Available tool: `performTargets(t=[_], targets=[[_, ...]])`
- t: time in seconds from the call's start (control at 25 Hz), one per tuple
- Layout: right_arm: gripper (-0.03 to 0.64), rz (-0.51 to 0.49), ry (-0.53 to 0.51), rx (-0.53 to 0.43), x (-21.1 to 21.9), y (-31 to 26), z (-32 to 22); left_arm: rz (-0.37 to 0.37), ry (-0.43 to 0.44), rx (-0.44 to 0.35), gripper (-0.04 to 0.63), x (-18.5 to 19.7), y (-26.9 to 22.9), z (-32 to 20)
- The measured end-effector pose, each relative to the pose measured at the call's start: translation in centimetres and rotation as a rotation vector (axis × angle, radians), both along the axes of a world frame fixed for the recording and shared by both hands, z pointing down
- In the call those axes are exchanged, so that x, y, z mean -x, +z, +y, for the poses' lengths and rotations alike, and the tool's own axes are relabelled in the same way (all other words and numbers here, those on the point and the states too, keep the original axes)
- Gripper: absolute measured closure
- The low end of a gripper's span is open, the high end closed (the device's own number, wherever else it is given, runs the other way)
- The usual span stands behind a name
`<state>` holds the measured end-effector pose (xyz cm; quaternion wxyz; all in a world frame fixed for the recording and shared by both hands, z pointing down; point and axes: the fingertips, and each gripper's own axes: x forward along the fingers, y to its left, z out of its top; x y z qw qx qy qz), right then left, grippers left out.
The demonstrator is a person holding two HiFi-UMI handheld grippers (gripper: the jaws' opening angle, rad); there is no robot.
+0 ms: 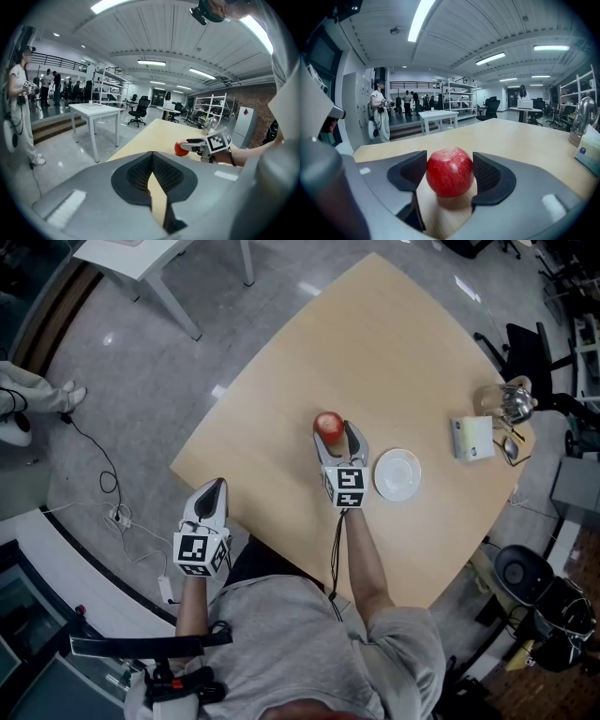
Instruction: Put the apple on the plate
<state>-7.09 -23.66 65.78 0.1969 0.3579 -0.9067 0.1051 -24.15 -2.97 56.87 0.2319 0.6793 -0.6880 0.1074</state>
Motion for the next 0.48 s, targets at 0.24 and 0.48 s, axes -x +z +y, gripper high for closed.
performTargets(t=[0.24, 0.48], targets=[[0.307, -0.009, 0.007, -0.008, -0.4, -0.8, 0.4, 0.0, 0.006, -0.012, 0.577, -0.2, -0.5, 0.2], [0.308, -0.015, 0.016, -0.015, -0.8, -1.7, 1.0, -0.002, 0.017, -0.023, 0.577, -0.5, -1.2, 0.5]])
